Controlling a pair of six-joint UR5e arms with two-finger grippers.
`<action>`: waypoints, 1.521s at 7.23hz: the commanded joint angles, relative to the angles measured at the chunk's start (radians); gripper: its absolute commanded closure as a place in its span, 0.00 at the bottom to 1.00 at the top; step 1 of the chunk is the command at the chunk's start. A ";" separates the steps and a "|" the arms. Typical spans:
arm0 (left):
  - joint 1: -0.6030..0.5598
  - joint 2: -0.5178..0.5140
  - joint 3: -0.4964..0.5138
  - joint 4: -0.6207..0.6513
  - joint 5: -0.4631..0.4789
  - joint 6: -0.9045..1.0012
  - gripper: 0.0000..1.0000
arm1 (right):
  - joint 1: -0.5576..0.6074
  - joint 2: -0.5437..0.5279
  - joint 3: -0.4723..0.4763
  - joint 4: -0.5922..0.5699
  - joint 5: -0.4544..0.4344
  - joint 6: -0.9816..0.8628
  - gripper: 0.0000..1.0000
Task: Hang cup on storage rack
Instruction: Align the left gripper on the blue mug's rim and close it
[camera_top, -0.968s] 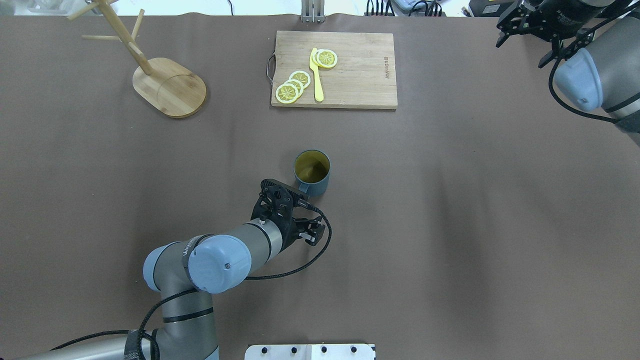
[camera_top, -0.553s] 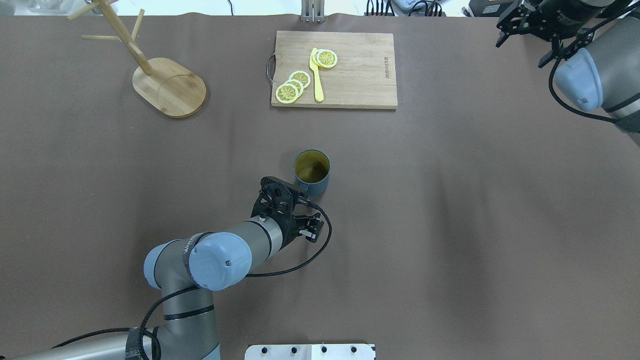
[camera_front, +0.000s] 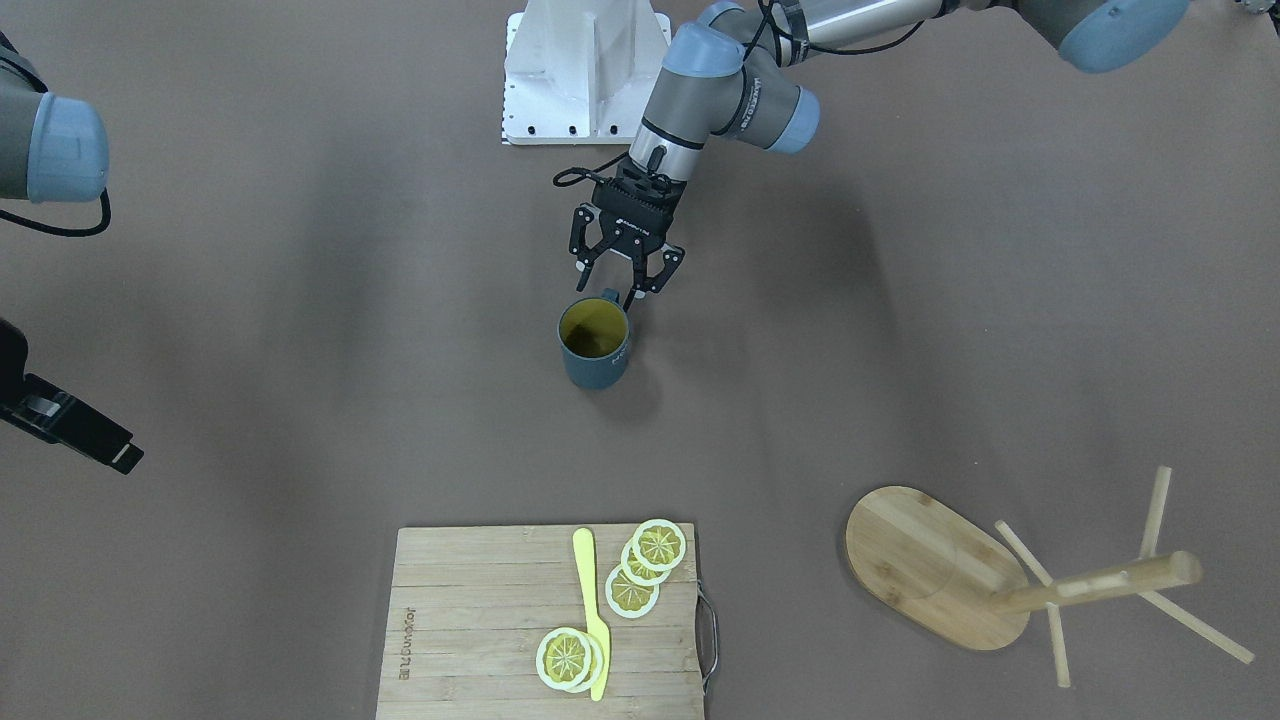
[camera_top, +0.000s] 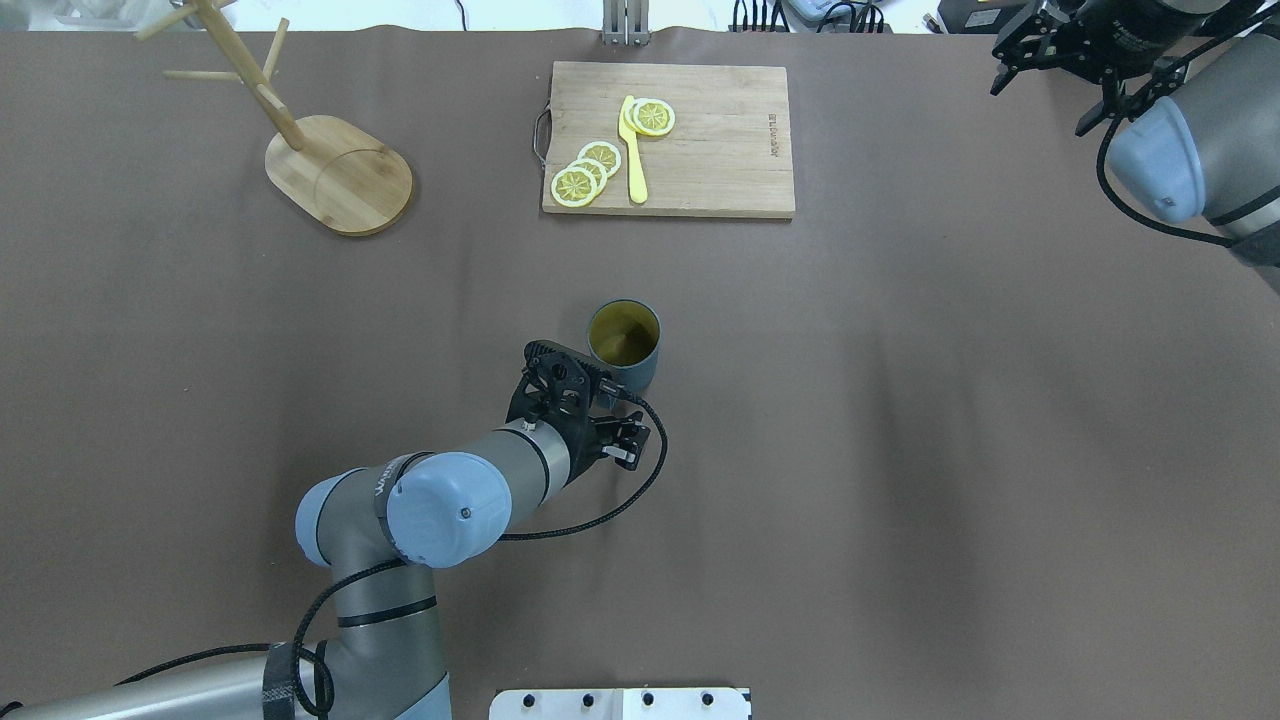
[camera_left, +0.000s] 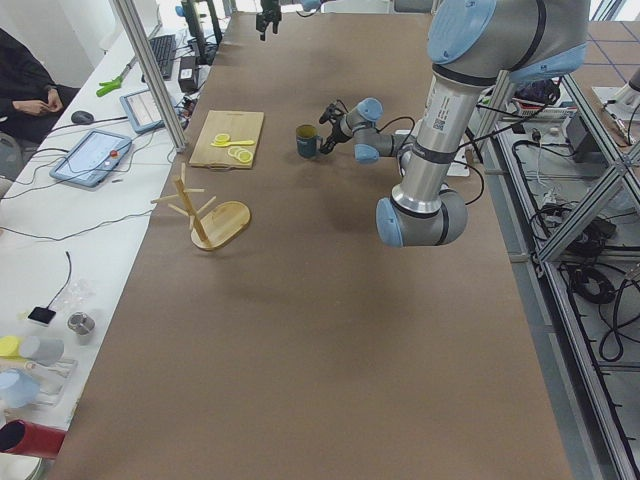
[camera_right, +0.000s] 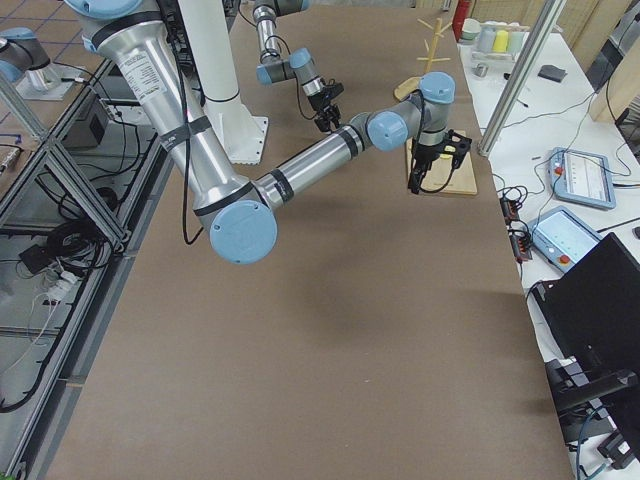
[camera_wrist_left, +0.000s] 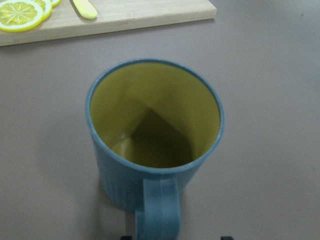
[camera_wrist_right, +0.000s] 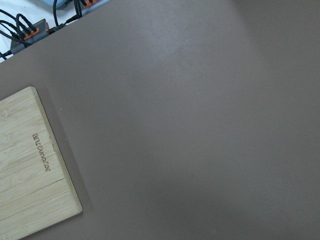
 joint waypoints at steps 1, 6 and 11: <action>-0.008 -0.007 0.016 -0.001 0.008 -0.001 0.39 | 0.001 0.000 0.000 0.000 0.000 -0.004 0.00; -0.013 -0.007 0.013 -0.004 0.006 -0.008 0.94 | -0.002 -0.002 0.000 0.000 0.000 -0.002 0.00; -0.045 -0.019 -0.018 -0.088 0.002 -0.024 1.00 | -0.002 -0.002 0.002 0.000 0.003 0.001 0.00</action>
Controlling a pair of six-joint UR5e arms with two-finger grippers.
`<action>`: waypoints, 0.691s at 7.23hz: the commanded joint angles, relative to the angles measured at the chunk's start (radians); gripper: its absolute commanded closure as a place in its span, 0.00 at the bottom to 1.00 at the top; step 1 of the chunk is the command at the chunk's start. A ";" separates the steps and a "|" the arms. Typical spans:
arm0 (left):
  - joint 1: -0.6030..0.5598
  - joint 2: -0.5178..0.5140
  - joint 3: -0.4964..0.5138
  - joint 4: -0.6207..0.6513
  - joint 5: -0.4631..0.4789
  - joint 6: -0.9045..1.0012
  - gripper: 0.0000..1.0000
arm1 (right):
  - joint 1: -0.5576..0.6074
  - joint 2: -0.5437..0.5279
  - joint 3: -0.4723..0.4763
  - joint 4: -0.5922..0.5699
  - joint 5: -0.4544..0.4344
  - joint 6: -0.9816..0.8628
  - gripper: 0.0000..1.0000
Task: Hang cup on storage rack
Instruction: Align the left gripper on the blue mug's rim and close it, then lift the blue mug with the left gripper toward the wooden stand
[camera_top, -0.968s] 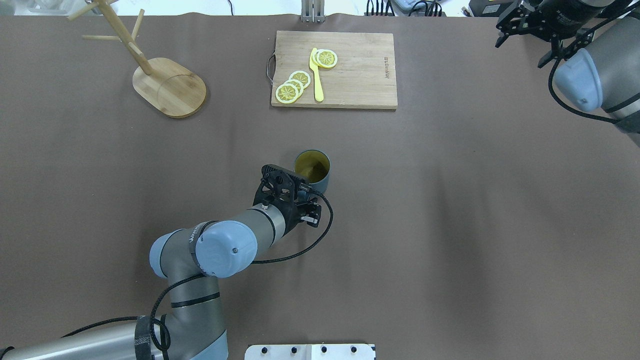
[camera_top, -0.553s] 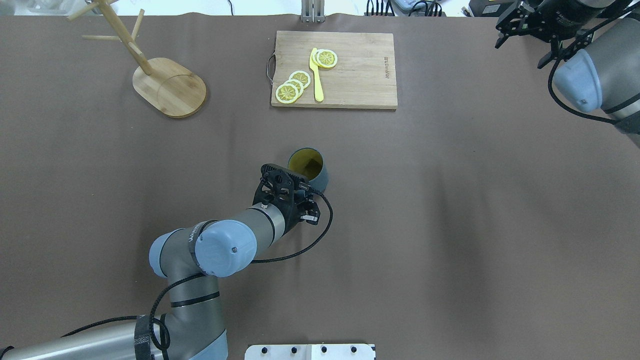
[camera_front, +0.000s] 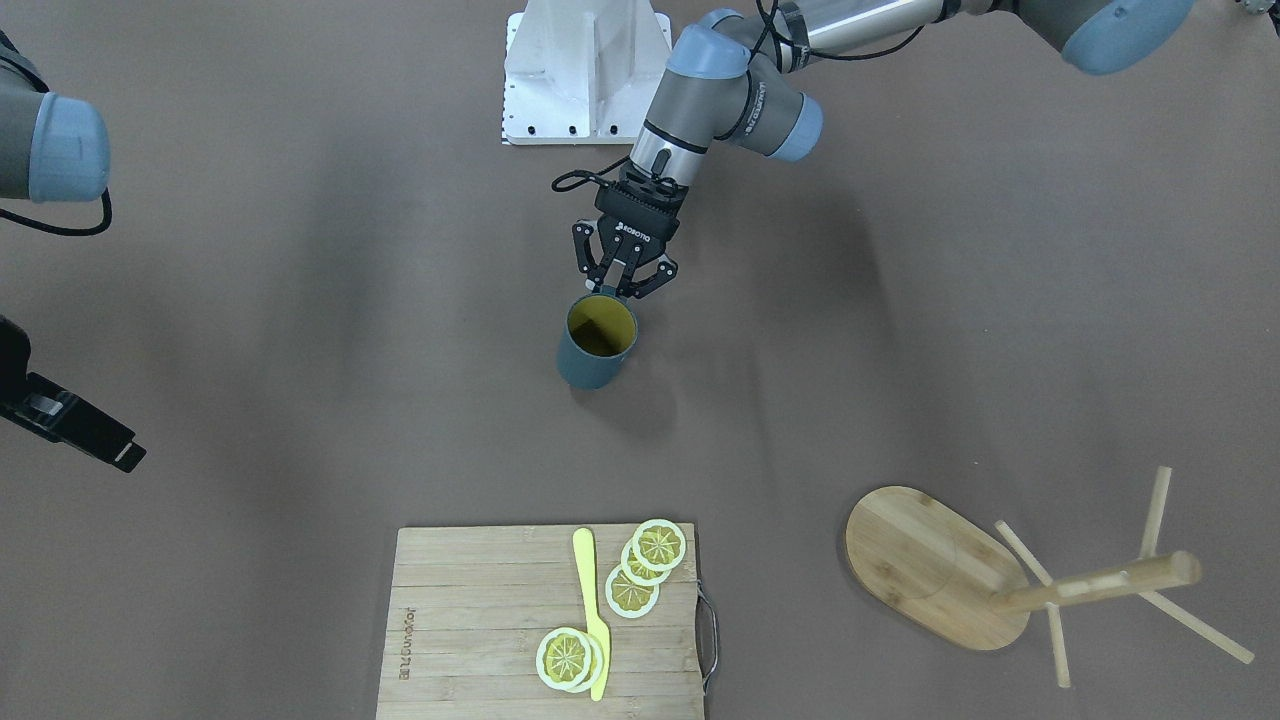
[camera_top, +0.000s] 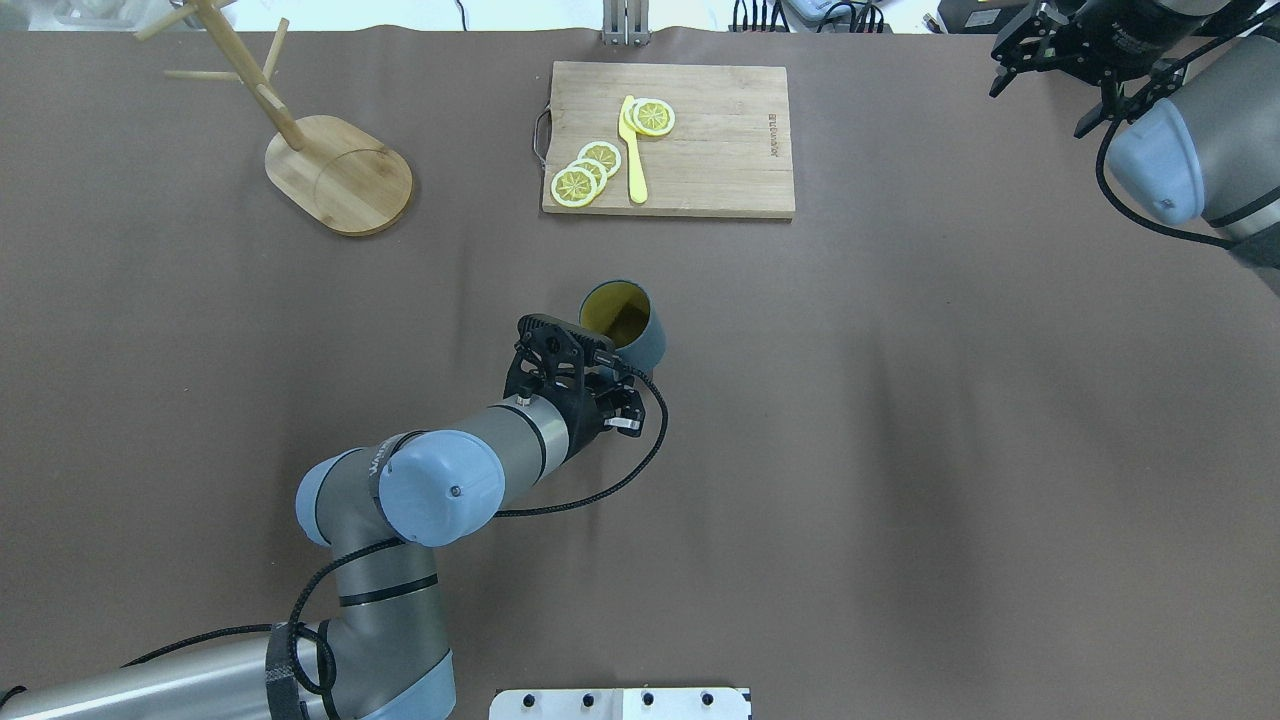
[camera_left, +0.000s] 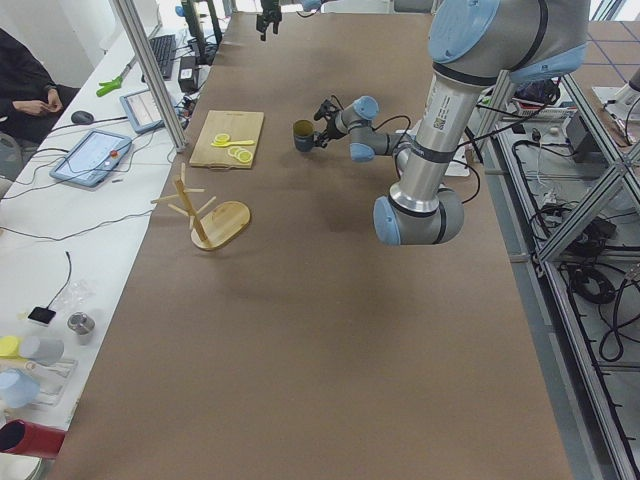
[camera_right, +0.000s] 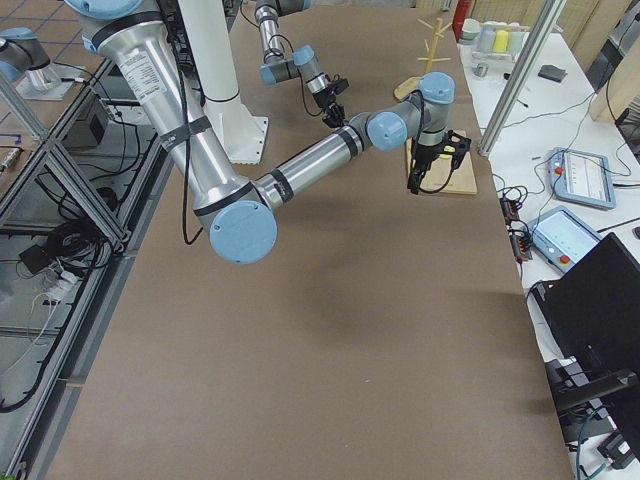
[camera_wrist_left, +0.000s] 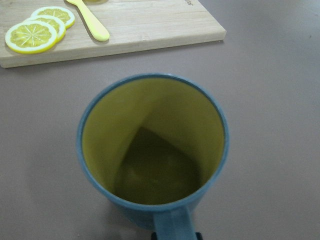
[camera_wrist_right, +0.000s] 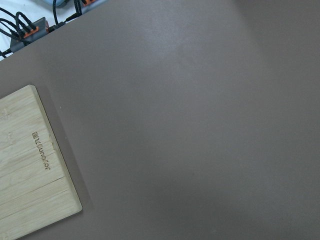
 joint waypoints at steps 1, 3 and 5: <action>-0.033 -0.011 -0.032 -0.030 -0.022 -0.036 1.00 | 0.000 0.000 0.000 0.000 0.000 0.000 0.00; -0.137 -0.011 -0.043 -0.033 -0.243 -0.178 1.00 | -0.002 0.002 0.002 0.000 0.000 0.000 0.00; -0.251 -0.002 -0.043 -0.063 -0.388 -0.260 1.00 | -0.008 0.002 0.002 0.002 -0.001 0.000 0.00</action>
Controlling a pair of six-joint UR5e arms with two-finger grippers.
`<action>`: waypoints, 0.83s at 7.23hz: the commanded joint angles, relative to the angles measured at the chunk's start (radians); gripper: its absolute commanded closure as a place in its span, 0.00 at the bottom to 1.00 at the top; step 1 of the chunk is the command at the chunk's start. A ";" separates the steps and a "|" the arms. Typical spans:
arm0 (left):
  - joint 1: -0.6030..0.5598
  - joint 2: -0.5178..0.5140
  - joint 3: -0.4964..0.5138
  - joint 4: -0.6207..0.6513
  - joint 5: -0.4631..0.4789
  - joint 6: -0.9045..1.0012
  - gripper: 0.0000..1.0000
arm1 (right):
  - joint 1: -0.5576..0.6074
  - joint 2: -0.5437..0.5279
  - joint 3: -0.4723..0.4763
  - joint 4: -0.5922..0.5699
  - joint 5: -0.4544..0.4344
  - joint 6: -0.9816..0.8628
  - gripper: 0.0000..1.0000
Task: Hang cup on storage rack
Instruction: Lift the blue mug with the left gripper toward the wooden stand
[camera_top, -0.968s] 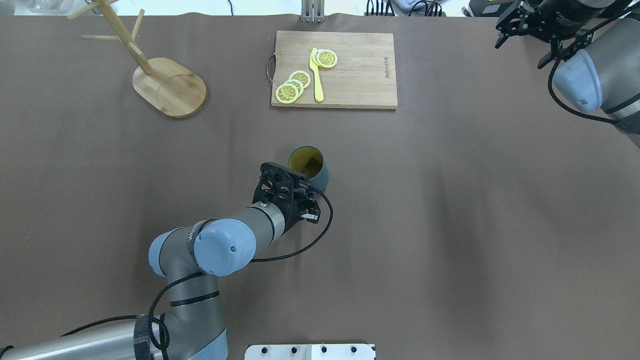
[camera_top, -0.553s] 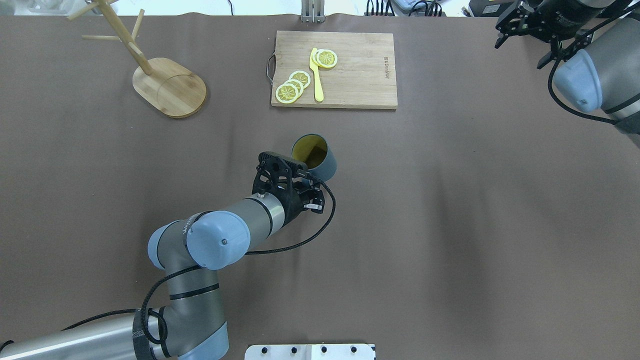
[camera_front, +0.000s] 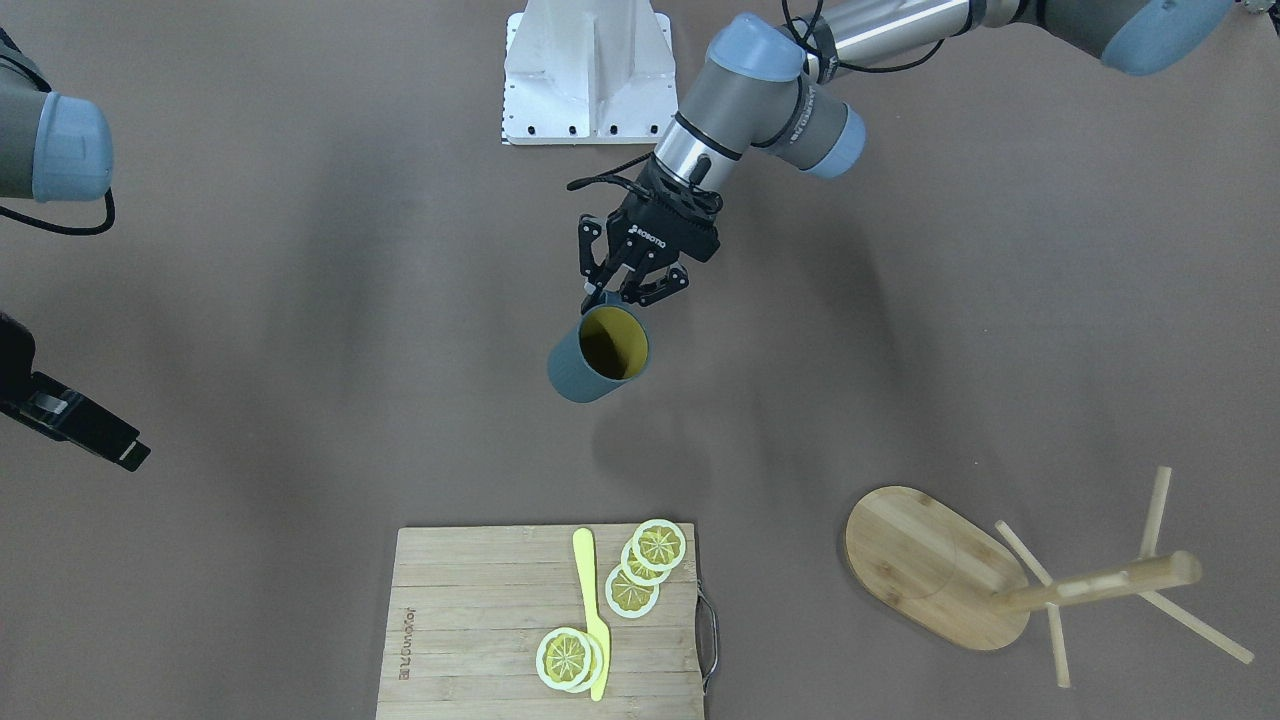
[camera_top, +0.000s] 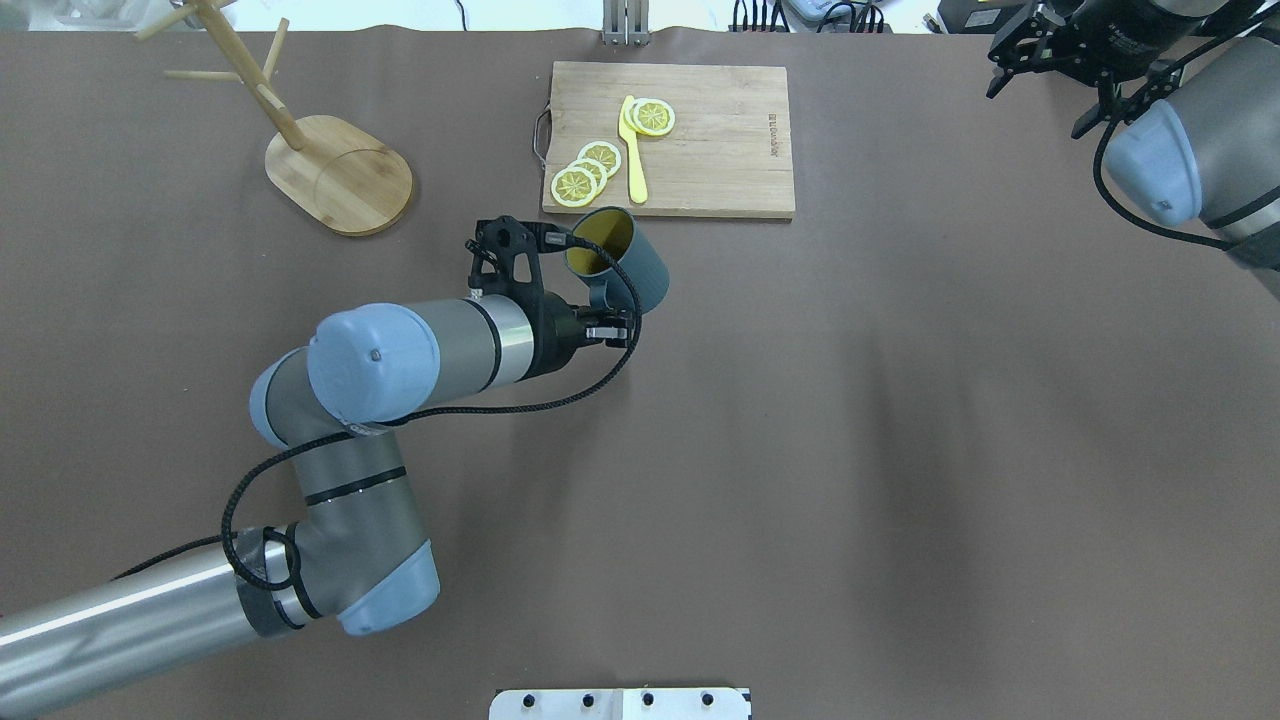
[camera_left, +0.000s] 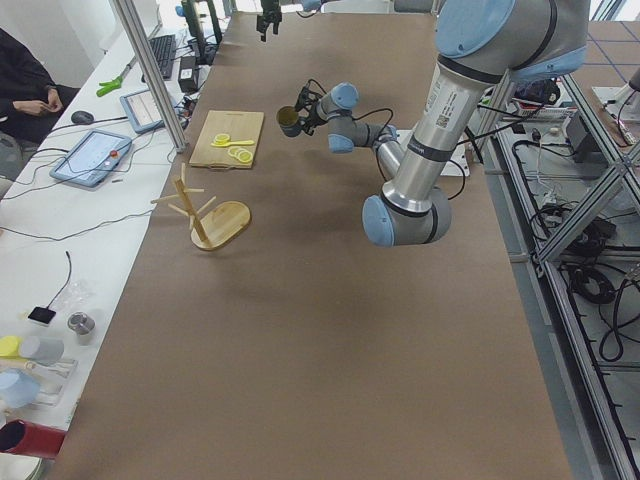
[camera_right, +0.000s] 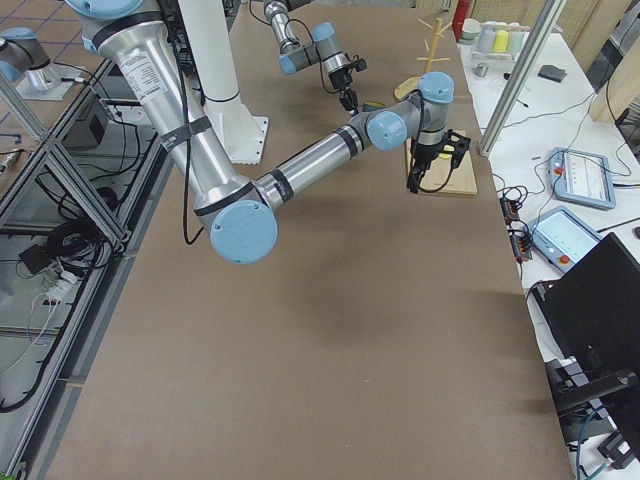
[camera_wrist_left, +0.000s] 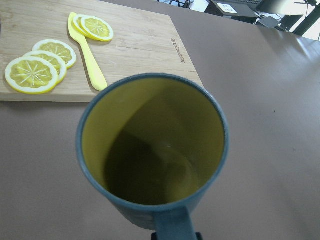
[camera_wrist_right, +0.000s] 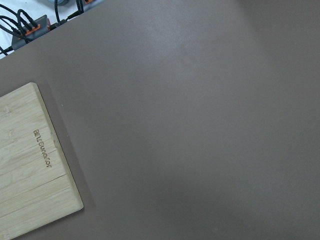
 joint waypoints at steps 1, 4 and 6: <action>-0.112 0.004 0.000 -0.014 -0.130 -0.062 1.00 | -0.006 0.002 0.000 0.001 -0.001 0.002 0.00; -0.292 0.105 0.009 -0.262 -0.314 -0.246 1.00 | -0.007 0.002 -0.001 0.001 -0.002 0.002 0.00; -0.316 0.176 0.023 -0.484 -0.311 -0.465 1.00 | -0.007 0.006 -0.003 0.001 -0.004 0.000 0.00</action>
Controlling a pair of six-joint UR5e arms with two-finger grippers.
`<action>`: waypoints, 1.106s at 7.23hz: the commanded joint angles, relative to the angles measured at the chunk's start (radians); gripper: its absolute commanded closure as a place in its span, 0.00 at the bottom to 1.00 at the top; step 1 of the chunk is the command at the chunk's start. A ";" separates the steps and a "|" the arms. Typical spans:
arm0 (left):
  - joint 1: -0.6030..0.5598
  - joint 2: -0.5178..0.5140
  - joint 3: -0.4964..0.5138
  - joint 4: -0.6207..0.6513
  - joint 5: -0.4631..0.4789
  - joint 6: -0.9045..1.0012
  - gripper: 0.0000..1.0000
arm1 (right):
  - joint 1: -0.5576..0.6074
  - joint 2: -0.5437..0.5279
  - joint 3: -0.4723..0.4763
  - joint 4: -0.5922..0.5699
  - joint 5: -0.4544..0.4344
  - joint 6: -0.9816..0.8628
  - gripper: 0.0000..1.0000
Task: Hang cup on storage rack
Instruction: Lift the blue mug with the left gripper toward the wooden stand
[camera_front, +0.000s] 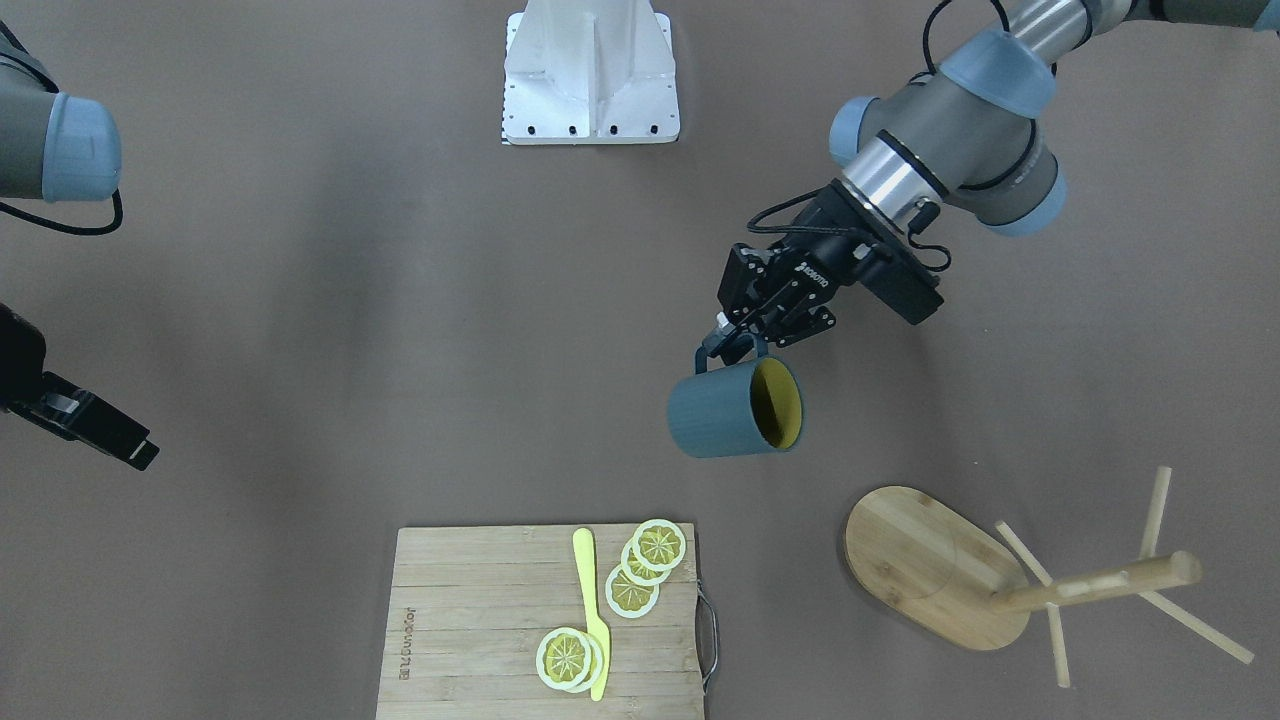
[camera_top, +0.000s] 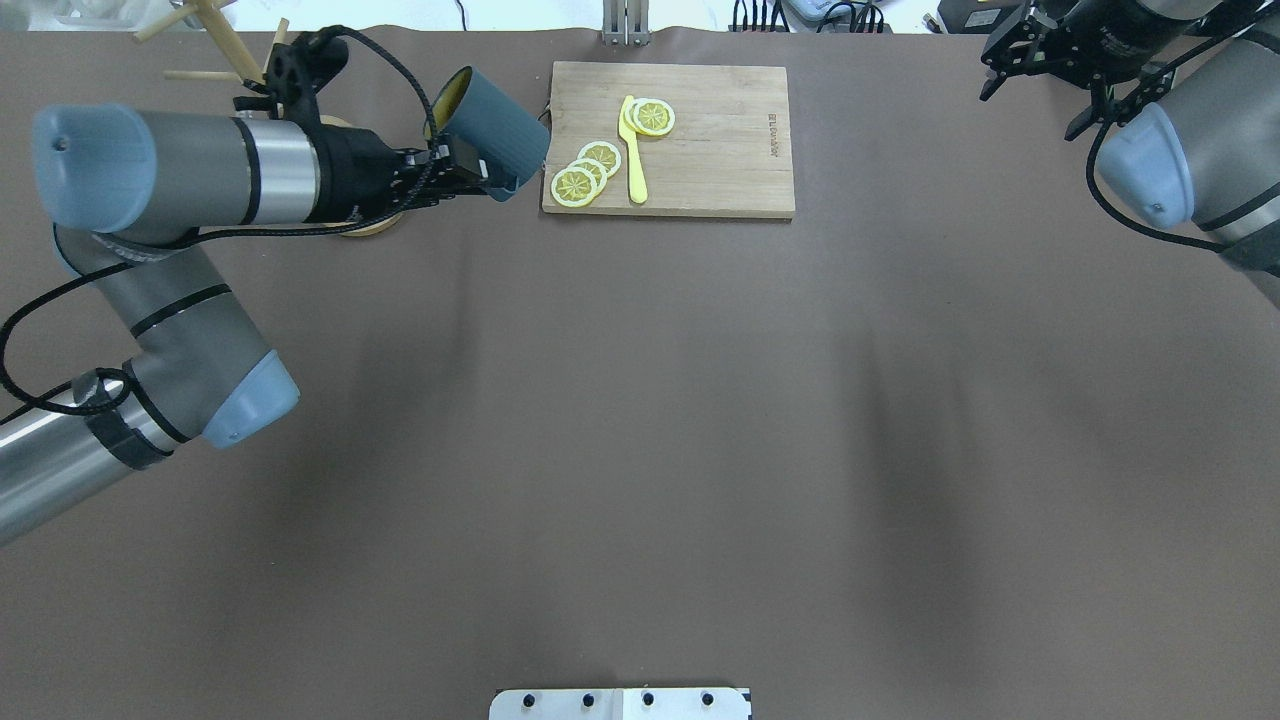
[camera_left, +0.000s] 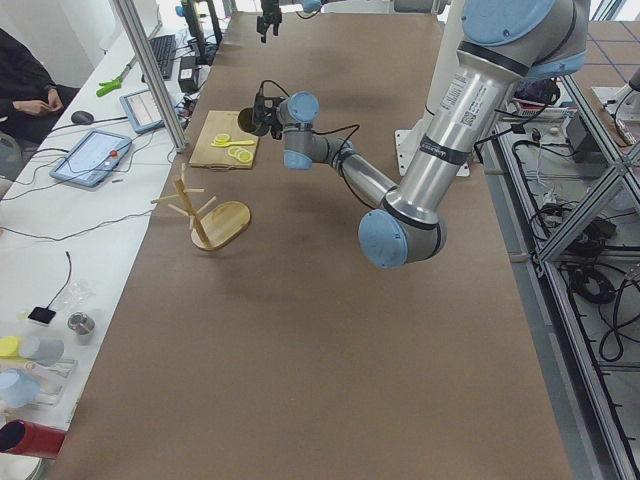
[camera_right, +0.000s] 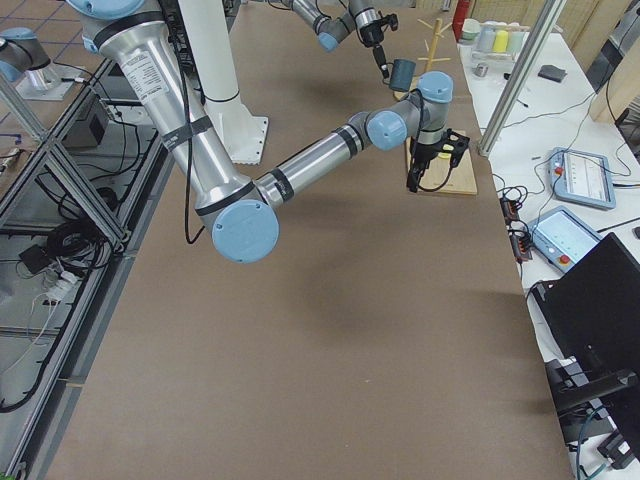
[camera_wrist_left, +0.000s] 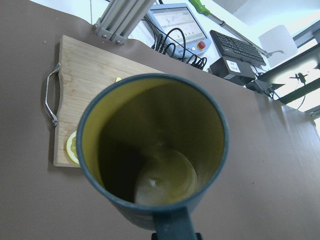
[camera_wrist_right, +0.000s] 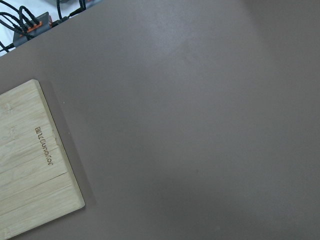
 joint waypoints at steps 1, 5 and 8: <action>-0.038 0.096 0.027 -0.246 -0.003 -0.215 1.00 | 0.000 0.003 0.001 0.000 -0.001 0.001 0.00; -0.125 0.139 0.096 -0.385 0.038 -0.460 1.00 | 0.000 0.017 0.004 -0.002 -0.004 0.004 0.00; -0.115 0.095 0.180 -0.547 0.146 -0.618 1.00 | -0.002 0.018 0.004 -0.002 -0.005 0.004 0.00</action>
